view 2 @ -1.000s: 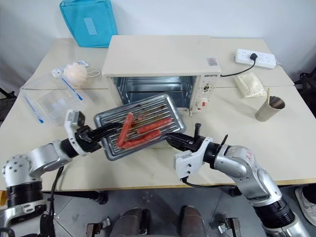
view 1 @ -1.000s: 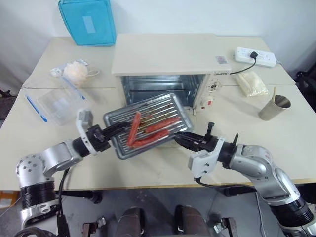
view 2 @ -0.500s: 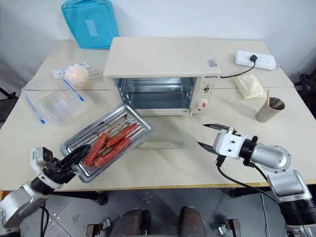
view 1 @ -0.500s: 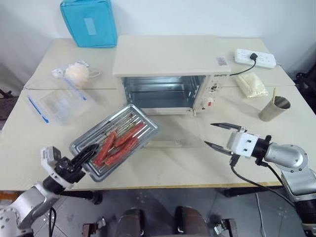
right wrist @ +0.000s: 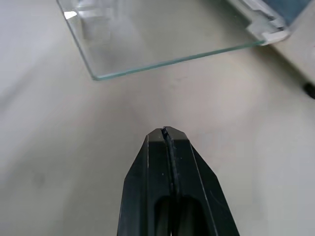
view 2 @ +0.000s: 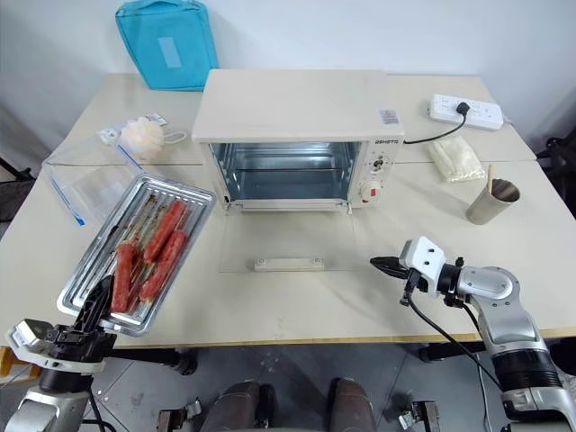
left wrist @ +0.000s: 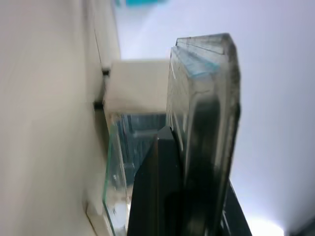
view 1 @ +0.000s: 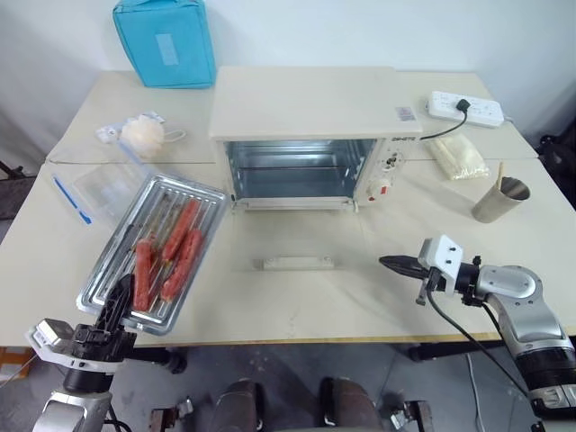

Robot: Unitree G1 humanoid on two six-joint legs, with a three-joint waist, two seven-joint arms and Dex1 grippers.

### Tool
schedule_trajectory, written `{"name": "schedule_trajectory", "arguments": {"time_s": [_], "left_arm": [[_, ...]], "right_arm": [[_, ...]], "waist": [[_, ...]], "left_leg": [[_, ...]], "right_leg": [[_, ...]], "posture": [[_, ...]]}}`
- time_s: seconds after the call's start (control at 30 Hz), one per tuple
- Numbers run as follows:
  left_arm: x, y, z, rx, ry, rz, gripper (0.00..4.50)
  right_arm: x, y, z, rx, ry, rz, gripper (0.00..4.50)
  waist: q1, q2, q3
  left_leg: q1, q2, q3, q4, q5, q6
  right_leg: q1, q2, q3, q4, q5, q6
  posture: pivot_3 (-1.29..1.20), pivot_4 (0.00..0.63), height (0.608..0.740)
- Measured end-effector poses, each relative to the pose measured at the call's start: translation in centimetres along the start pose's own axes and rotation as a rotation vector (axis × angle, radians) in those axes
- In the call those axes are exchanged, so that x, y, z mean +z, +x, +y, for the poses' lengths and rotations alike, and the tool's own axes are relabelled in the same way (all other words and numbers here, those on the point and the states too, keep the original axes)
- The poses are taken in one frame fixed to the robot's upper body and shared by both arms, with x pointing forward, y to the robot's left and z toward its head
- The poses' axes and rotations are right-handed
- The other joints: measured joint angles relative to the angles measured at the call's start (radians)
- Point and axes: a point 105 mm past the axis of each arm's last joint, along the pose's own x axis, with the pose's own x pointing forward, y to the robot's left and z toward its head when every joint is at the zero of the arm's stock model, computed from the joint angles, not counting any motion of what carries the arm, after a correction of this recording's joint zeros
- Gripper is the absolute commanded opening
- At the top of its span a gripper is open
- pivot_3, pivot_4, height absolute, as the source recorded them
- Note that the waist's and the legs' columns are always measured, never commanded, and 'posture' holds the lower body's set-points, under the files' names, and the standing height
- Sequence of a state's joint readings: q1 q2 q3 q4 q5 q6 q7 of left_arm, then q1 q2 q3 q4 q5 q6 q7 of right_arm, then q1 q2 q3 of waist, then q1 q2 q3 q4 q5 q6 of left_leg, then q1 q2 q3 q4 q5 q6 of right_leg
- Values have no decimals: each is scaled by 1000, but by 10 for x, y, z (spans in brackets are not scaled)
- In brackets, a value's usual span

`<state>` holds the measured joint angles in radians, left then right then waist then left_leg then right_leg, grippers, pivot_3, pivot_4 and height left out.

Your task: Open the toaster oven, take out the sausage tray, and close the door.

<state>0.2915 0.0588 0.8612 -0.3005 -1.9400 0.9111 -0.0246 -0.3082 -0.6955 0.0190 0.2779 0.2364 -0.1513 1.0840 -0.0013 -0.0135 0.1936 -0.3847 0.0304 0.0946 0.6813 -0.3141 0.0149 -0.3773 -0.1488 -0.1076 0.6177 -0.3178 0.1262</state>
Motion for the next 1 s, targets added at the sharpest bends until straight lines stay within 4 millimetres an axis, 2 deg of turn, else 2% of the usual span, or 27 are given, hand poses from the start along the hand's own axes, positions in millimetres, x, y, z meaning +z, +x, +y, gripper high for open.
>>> {"name": "schedule_trajectory", "arguments": {"time_s": [0.17,0.3,0.4,0.6,0.7,0.77,0.87,0.97,1.0], "left_arm": [[14,12,-1,21,17,-71,0],[15,23,-2,29,21,-61,0],[14,32,-6,8,18,-53,0],[22,42,-13,-9,22,-84,0],[25,40,-10,7,20,-92,0],[24,40,-10,8,22,-83,0],[26,36,-9,17,29,-84,0],[25,30,-7,35,36,-75,0],[24,28,-6,40,39,-62,0]], "right_arm": [[10,15,4,57,15,-59,10],[21,21,6,69,60,-147,10],[34,18,3,61,91,-204,10],[83,5,-14,-13,123,-371,10],[122,6,-32,-98,142,-519,10],[137,7,-36,-120,144,-573,10],[139,7,-33,-118,160,-593,10],[127,2,-23,-63,201,-541,10],[123,-2,-20,-47,221,-521,172]], "waist": [[3,0,0],[0,0,0],[1,0,0],[0,0,0],[-3,0,0],[0,0,0],[12,-1,-1],[18,-1,-1],[20,-1,-1]], "left_leg": [[0,0,0,1,0,1],[-1,0,0,1,-1,1],[-2,0,0,1,-1,1],[-2,0,0,0,-2,1],[-2,1,0,0,-2,0],[-2,1,0,0,-2,0],[-3,-1,-1,0,-4,2],[-4,-2,1,0,-6,5],[-4,-2,1,0,-7,5]], "right_leg": [[0,0,-1,0,0,0],[0,0,-1,1,0,1],[0,0,-2,1,1,1],[0,0,-1,1,1,1],[0,1,-2,1,1,1],[0,1,-2,1,1,1],[0,0,-2,0,1,1],[0,0,0,-3,1,2],[0,0,0,-4,1,2]], "posture": [[0,150,740],[0,150,740],[0,150,740],[0,150,740],[0,150,740],[0,150,740],[0,150,740],[0,150,740],[0,150,740]]}}
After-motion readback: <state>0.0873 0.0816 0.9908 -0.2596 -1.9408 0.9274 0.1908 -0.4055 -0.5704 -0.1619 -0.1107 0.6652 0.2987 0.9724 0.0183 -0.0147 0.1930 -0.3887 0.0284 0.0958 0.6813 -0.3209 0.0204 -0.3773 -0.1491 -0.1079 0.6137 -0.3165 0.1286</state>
